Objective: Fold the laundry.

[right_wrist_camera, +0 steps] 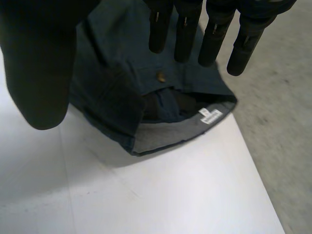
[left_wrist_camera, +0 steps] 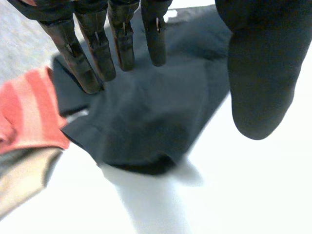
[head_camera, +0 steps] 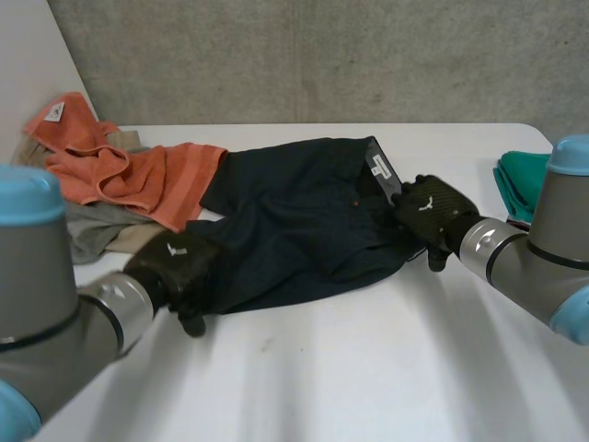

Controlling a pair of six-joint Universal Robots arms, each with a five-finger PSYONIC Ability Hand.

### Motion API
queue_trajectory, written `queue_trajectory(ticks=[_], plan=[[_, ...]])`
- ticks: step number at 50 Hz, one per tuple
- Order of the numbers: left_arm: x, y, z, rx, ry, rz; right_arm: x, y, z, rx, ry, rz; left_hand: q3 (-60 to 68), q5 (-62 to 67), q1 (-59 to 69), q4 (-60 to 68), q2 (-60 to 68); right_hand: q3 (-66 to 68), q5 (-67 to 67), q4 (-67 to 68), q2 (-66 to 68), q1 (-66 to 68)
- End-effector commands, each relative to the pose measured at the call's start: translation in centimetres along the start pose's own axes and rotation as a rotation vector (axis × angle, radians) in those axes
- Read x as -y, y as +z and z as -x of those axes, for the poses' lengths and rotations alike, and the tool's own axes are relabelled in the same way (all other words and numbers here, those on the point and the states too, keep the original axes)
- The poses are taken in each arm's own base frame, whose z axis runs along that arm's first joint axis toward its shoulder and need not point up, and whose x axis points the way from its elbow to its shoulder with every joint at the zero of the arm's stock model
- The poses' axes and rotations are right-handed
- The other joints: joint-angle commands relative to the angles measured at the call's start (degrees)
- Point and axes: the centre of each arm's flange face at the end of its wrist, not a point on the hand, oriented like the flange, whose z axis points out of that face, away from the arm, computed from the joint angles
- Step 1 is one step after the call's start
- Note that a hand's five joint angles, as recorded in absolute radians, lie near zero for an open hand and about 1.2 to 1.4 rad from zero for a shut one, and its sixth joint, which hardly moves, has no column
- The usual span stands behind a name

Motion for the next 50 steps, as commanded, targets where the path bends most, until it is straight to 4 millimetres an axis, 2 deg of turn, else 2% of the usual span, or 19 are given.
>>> queue_trajectory(ticks=[1, 5, 9, 14, 17, 20, 27, 33, 34, 35, 37, 38, 42, 46, 47, 50], plan=[[-2.2, 1.1, -1.6, -0.048, -0.005, 0.050, -2.1, 2.7, 1.6, 0.105, -0.042, -0.045, 5.84, 5.46, 5.72, 5.71, 5.82, 6.99, 6.54, 7.36, 7.95, 7.18], [-2.4, 2.2, -1.8, -0.052, -0.008, 0.041, -2.7, 4.0, 2.1, 0.120, -0.034, -0.065, 5.84, 5.46, 5.72, 5.71, 5.82, 15.55, 15.10, 15.92, 16.51, 15.74], [-2.8, 3.8, -2.0, -0.041, 0.004, 0.047, -2.1, 5.2, 1.9, 0.077, -0.013, -0.110, 5.84, 5.46, 5.72, 5.71, 5.82, 58.07, 57.62, 58.44, 59.03, 58.26], [-3.1, 5.1, -2.2, -0.019, 0.014, 0.060, -1.4, 5.0, 1.1, 0.016, 0.099, -0.131, 5.84, 5.46, 5.72, 5.71, 5.82, 58.15, 57.70, 58.53, 59.12, 58.34], [-3.1, 6.2, -1.9, 0.007, 0.024, 0.056, -0.1, 4.5, 0.4, -0.029, 0.150, -0.163, 6.00, 5.62, 5.89, 5.88, 5.99, 58.15, 57.70, 58.53, 59.12, 58.34], [-3.0, 7.0, -1.6, 0.030, 0.040, 0.052, 0.4, 4.2, 0.4, -0.041, 0.192, -0.162, 6.51, 6.13, 6.39, 6.38, 6.49, 58.15, 57.70, 58.53, 59.12, 58.34], [-2.3, 8.9, -0.8, 0.085, 0.119, 0.028, 0.4, 4.0, 0.8, -0.066, 0.215, -0.124, 11.04, 10.66, 10.93, 10.92, 11.03, 58.15, 57.70, 58.53, 59.12, 58.34], [-1.7, 10.3, -0.1, 0.145, 0.189, -0.020, -0.1, 3.6, 0.9, -0.070, 0.216, -0.085, 19.78, 19.40, 19.67, 19.66, 19.77, 58.15, 57.70, 58.53, 59.12, 58.34], [-1.7, 10.4, -0.1, 0.150, 0.200, -0.024, -0.1, 3.5, 0.9, -0.067, 0.217, -0.081, 23.13, 22.75, 23.01, 23.00, 23.11, 58.15, 57.70, 58.53, 59.12, 58.34], [-1.7, 10.6, -0.1, 0.148, 0.223, -0.025, -0.2, 3.2, 1.0, -0.057, 0.221, -0.069, 36.32, 35.94, 36.20, 36.19, 36.30, 58.15, 57.70, 58.53, 59.12, 58.34], [-1.7, 10.6, -0.2, 0.144, 0.242, -0.022, -0.2, 2.8, 1.2, -0.042, 0.224, -0.052, 52.52, 52.14, 52.40, 52.39, 52.50, 58.15, 57.70, 58.53, 59.12, 58.34], [-1.6, 10.5, -0.2, 0.143, 0.249, -0.022, -0.2, 2.6, 1.3, -0.032, 0.227, -0.040, 56.58, 56.20, 56.46, 56.45, 56.56, 58.15, 57.70, 58.53, 59.12, 58.34], [-1.2, 9.2, -0.2, 0.129, 0.266, -0.011, 0.1, 0.3, 1.4, 0.027, 0.226, 0.037, 56.62, 56.24, 56.50, 56.49, 56.60, 58.15, 57.70, 58.53, 59.12, 58.34], [0.0, 6.3, -0.7, 0.063, 0.282, -0.015, -0.1, -3.9, 1.9, 0.157, 0.193, 0.228, 56.62, 56.24, 56.50, 56.49, 56.60, 58.15, 57.70, 58.53, 59.12, 58.34], [0.5, 4.8, -1.1, 0.014, 0.297, -0.020, -0.2, -6.4, 2.8, 0.263, 0.180, 0.335, 56.62, 56.24, 56.50, 56.49, 56.60, 58.15, 57.70, 58.53, 59.12, 58.34], [0.7, 2.5, -2.0, -0.079, 0.331, -0.002, 0.4, -10.1, 3.6, 0.401, 0.148, 0.429, 56.62, 56.24, 56.50, 56.49, 56.60, 58.15, 57.70, 58.53, 59.12, 58.34]])
